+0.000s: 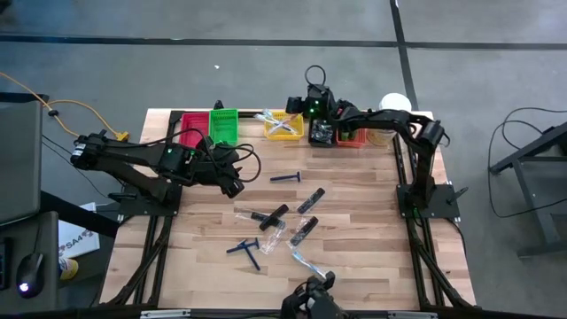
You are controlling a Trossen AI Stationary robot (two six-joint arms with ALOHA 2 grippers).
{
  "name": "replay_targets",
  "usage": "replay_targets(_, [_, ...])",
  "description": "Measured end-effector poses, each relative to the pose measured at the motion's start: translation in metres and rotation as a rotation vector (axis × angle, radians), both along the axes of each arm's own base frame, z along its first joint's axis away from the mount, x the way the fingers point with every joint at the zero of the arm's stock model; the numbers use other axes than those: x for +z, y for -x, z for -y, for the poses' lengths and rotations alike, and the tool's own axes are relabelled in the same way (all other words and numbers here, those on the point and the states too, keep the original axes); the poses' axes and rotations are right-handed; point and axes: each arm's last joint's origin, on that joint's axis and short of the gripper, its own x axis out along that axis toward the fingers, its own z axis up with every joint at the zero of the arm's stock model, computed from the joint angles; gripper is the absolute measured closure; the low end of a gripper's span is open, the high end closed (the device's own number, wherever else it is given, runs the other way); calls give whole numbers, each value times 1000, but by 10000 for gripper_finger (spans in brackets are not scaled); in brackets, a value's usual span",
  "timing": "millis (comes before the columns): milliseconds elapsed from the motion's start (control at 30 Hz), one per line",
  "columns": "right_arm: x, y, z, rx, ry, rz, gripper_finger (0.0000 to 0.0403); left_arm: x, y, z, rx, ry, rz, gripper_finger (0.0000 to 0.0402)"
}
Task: Pick & Place Travel size toiletries
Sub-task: Put the orange toothbrush into the yellow bin, then put the light blue toothbrush into the yellow bin
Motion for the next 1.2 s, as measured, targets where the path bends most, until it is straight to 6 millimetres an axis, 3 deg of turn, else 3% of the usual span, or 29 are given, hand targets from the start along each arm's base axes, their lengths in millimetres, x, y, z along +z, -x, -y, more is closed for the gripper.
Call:
replay_targets(767, [5, 29, 40, -68, 20, 55, 344, 0, 0, 0, 2, 0, 1, 206])
replay_targets(967, [12, 27, 33, 119, 13, 70, 364, 0, 0, 0, 2, 0, 1, 206])
replay_targets(1200, [38, 35, 11, 268, 48, -42, 398, 1, 2, 0, 35, 25, 25, 206])
